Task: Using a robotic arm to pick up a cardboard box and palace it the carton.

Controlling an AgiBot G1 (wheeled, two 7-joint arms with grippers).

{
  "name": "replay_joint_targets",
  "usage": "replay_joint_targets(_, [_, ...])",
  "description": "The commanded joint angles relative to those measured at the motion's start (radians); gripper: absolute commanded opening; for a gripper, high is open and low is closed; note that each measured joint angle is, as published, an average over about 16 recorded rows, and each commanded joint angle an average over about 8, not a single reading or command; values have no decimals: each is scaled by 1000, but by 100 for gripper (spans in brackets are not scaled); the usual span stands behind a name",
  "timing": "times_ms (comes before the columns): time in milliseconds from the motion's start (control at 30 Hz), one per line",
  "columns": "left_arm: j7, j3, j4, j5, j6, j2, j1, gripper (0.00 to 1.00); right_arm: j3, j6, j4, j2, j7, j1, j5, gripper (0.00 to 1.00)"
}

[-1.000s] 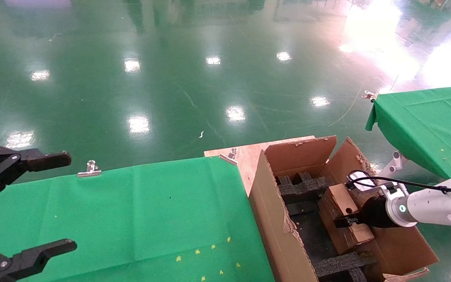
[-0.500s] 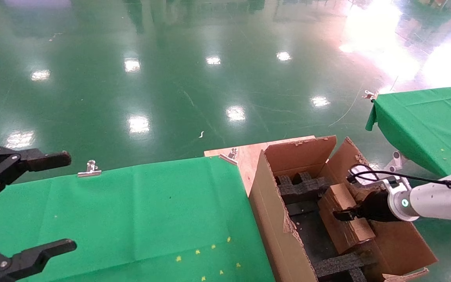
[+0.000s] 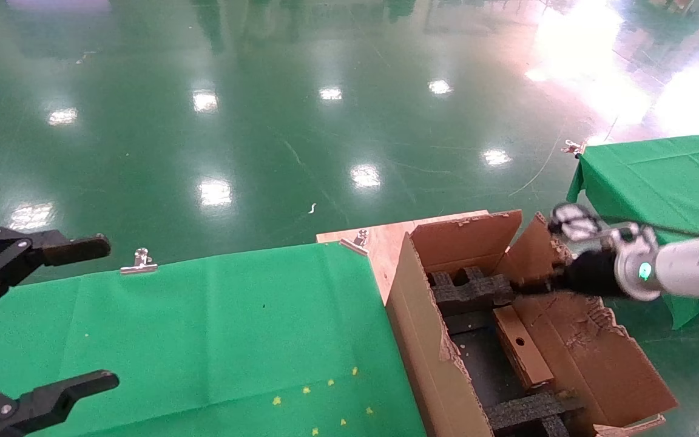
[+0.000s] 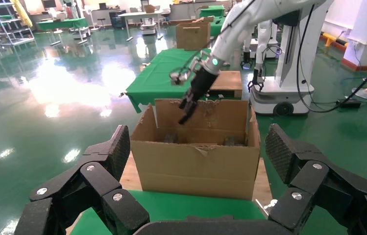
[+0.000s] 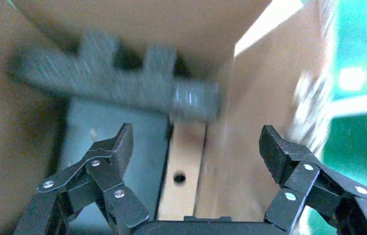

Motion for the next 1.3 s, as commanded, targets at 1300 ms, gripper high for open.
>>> replay_joint_targets(1300, [0, 1, 1, 0, -1, 0, 0, 100, 362, -389, 371, 186, -256, 164, 207, 100])
